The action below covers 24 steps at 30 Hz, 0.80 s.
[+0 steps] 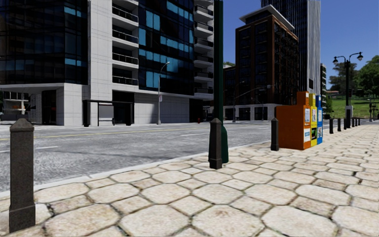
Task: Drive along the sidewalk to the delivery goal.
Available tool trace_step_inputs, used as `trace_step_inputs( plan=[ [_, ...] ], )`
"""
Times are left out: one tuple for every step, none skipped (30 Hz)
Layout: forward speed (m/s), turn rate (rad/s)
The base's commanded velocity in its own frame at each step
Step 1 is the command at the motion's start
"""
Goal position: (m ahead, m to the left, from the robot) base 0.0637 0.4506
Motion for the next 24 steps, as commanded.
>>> trace_step_inputs(
  plan=[
    [0.00,0.00],
    [0.00,0.00],
    [0.00,0.00],
    [0.00,0.00],
    [0.00,0.00],
    [0.00,0.00],
    [0.00,0.00],
    [0.00,0.00],
    [0.00,0.00],
    [0.00,0.00],
    [0.00,0.00],
    [0.00,0.00],
    [0.00,0.00],
    [0.00,0.00],
    [0.00,0.00],
    [0.00,0.00],
    [0.00,0.00],
    [0.00,0.00],
    [0.00,0.00],
    [0.00,0.00],
    [0.00,0.00],
    [0.00,0.00],
    [0.00,0.00],
    [0.00,0.00]
  ],
)
